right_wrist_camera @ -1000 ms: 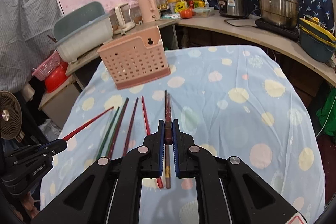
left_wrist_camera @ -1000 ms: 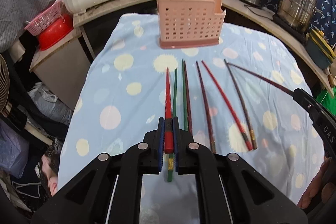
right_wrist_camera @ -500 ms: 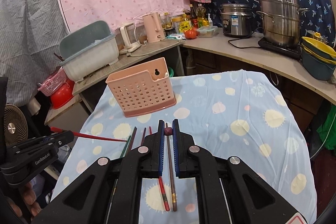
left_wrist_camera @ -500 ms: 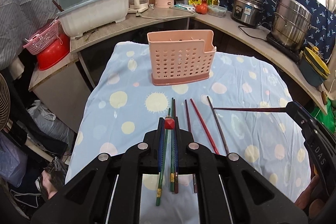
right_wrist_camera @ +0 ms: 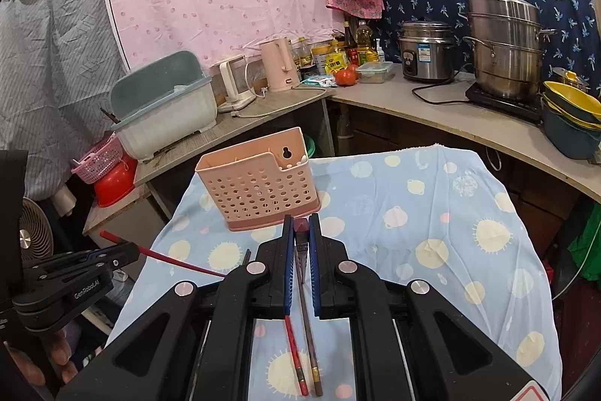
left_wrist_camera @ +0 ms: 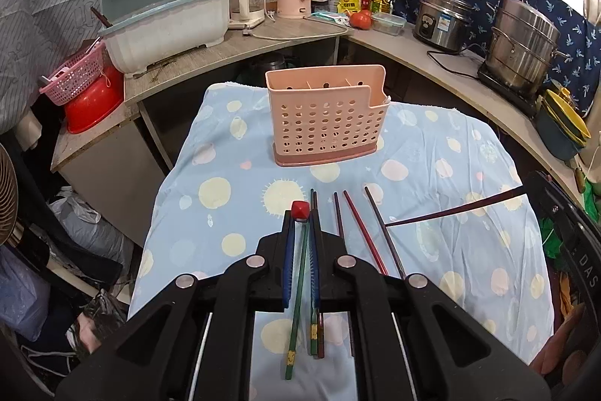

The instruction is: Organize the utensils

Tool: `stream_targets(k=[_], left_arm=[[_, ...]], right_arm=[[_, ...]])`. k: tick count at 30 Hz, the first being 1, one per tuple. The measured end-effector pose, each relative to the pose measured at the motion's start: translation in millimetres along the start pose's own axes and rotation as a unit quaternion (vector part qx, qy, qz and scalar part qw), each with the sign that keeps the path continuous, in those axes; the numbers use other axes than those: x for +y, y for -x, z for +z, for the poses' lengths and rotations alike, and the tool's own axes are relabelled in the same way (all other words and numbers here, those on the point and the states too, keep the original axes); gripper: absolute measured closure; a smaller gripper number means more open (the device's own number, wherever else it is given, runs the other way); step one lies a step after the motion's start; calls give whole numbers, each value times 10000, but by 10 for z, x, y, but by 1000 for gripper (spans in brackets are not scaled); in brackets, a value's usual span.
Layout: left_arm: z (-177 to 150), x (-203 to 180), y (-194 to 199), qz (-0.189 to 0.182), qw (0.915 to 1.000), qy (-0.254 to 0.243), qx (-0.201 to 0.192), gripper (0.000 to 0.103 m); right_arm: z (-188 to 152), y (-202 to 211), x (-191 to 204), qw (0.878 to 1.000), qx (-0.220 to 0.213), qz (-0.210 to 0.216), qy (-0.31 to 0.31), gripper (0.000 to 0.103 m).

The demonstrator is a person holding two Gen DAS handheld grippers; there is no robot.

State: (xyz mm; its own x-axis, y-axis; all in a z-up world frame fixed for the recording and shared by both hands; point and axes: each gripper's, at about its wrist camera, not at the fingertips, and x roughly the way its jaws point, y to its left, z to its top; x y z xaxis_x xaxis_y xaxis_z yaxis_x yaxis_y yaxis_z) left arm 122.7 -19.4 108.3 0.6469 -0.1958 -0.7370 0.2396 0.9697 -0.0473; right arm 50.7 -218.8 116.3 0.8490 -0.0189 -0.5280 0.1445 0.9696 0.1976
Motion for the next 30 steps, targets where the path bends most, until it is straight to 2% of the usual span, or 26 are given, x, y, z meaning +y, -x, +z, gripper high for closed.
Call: stream_targets(k=[6,12,20,30], left_arm=[[-167,181,-5,-241,9995,126,157,96],[-217,332,29,-221,9993,258,176,96],[-8,286,142,-205,9996,177,-83,96],[477,113,256,-188,9983,-67,-541,96]], right_arm=[[-66,15,-45,9999,68,26,-88,96],[-66,15,-57,9999,76,38,-146,96],[57,56,-11,9999,-88,48,-51,96],[504,-35,101,9990,-415,60,128,96]])
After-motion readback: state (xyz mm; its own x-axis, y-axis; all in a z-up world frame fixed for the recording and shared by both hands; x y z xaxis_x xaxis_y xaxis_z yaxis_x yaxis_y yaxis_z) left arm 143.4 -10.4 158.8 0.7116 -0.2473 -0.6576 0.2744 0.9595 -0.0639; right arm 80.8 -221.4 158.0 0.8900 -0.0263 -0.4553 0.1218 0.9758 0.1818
